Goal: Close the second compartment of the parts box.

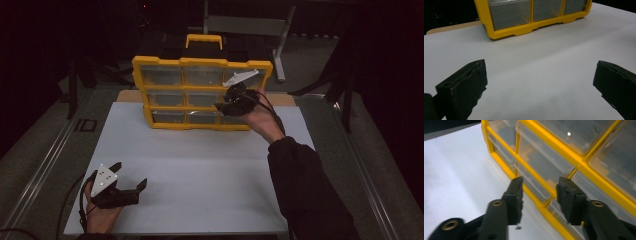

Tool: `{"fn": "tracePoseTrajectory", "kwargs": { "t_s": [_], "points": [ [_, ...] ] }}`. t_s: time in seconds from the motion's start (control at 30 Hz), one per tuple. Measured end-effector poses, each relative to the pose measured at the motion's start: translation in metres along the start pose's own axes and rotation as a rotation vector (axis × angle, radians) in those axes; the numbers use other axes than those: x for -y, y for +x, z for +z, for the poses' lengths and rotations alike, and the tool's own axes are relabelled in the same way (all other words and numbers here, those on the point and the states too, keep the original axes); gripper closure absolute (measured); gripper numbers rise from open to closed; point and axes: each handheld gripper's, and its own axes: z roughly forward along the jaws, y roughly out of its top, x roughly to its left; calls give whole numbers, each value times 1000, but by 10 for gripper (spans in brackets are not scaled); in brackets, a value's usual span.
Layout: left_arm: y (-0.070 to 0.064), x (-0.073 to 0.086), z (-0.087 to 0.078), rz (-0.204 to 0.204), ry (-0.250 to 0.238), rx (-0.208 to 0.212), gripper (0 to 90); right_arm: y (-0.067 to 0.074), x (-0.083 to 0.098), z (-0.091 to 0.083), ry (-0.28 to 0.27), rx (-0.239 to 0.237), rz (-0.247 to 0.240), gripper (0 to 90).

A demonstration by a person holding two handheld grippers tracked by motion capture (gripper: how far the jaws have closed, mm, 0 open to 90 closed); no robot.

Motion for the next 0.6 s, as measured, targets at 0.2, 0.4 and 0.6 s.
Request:
{"fn": "tracePoseTrajectory", "kwargs": {
  "t_s": [0.2,0.4,0.6],
  "points": [
    [0,0,0,-5,-3,-1,0,6,15,-6,-14,-14,-23,450],
    [0,0,0,-2,-1,1,0,11,35,-9,-10,-12,-7,357],
    [0,0,-1,-5,-8,12,0,14,58,-14,-19,-37,17,269]
  ]
}}
